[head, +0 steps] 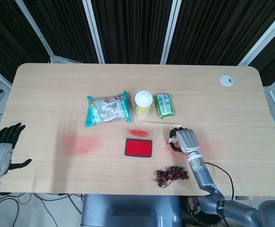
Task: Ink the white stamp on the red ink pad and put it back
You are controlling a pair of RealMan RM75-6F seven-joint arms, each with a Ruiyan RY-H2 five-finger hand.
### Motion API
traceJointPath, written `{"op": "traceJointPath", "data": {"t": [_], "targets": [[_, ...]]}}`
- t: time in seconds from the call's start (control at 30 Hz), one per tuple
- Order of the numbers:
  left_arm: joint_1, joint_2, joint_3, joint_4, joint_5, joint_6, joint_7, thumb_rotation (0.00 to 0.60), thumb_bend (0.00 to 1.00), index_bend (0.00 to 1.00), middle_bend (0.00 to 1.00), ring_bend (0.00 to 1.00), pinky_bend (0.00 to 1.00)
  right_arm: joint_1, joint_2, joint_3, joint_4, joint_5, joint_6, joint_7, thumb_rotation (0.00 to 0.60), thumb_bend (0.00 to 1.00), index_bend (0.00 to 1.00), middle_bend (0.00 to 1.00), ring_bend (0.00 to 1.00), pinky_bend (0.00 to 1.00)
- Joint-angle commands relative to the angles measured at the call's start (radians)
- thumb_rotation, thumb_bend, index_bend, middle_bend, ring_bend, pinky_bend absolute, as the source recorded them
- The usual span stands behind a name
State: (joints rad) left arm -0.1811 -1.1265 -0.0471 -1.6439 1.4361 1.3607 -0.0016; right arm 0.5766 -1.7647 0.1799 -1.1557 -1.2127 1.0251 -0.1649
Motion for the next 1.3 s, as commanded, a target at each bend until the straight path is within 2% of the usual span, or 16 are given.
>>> {"op": "traceJointPath", "data": {"t": [0.03,0.63,0.93,1.03,1.13,1.3], "targets": [[0.000,0.000,0.000,0.000,-0.001,0.000,-0.001,0.600,0.01,0.00,0.00,0.00,0.00,0.000,0.001,0.000,-0.001,0.002,-0.002,-0.003,0.600,0.42,0.59,0.43,0.37,0.45],[0.000,0.002,0.000,-0.002,-0.002,-0.003,-0.002,0.600,0.01,0.00,0.00,0.00,0.00,-0.001,0.006,0.004,-0.009,0.018,-0.015,-0.022,0.600,0.41,0.46,0.41,0.35,0.43],[0.000,0.002,0.000,-0.003,-0.002,-0.004,-0.003,0.600,0.01,0.00,0.00,0.00,0.00,-0.001,0.011,0.004,-0.015,0.019,-0.020,-0.027,0.600,0.39,0.24,0.39,0.35,0.41],[0.000,0.002,0.000,-0.002,-0.002,-0.003,-0.003,0.600,0.01,0.00,0.00,0.00,0.00,-0.001,0.014,0.001,-0.017,0.017,-0.019,-0.033,0.600,0.34,0.17,0.36,0.32,0.33],[0.000,0.003,0.000,-0.002,-0.002,-0.004,-0.003,0.600,0.01,0.00,0.00,0.00,0.00,-0.001,0.022,0.000,-0.025,0.013,-0.013,-0.045,0.600,0.28,0.12,0.28,0.26,0.27],[0.000,0.003,0.000,-0.002,-0.002,-0.004,-0.001,0.600,0.01,0.00,0.00,0.00,0.00,-0.008,0.060,0.002,-0.082,0.006,0.011,-0.074,0.600,0.24,0.08,0.13,0.13,0.23]]}}
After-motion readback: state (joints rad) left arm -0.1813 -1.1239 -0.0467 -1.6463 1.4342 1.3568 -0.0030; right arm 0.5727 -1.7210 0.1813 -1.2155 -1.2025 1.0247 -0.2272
